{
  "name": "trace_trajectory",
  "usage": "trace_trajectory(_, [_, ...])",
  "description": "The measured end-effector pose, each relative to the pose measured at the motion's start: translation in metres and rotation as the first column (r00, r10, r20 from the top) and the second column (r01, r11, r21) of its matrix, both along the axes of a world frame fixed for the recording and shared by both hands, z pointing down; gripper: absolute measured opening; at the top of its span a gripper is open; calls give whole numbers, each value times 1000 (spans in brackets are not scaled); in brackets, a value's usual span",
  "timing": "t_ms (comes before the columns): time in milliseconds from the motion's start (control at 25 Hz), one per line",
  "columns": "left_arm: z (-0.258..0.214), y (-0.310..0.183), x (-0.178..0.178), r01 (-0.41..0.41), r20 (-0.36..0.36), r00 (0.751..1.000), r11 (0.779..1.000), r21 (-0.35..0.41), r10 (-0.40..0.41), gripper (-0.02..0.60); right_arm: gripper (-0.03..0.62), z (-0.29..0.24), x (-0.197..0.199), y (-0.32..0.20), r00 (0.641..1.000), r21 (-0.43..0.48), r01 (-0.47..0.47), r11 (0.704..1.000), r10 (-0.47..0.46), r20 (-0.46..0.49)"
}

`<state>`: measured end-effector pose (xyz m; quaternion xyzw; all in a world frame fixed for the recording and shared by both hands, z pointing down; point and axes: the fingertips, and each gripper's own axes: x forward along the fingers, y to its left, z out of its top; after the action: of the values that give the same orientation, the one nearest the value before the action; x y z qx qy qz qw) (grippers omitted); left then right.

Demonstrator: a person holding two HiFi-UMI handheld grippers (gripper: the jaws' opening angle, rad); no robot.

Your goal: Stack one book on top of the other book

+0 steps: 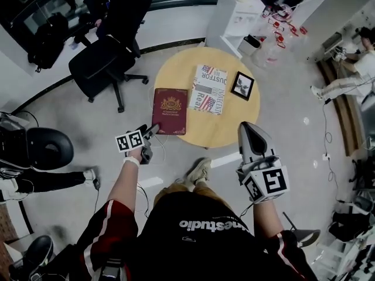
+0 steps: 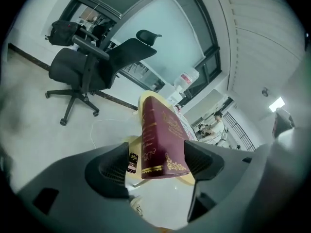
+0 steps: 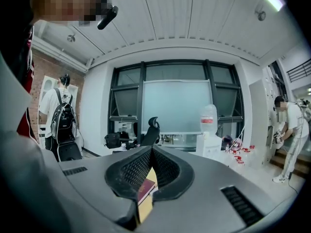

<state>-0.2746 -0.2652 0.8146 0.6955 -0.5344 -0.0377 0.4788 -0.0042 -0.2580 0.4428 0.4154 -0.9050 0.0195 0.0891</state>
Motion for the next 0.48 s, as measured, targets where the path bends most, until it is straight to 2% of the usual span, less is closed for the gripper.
trace_trajectory(280, [26, -5, 13, -26, -156, 988, 998, -54, 17, 357, 25, 8, 7, -11, 999, -22, -10, 1000, 9, -32])
trace_trajectory(480, [30, -8, 22, -18, -297, 955, 997, -76, -5, 363, 25, 15, 9, -17, 999, -34, -15, 999, 13, -47])
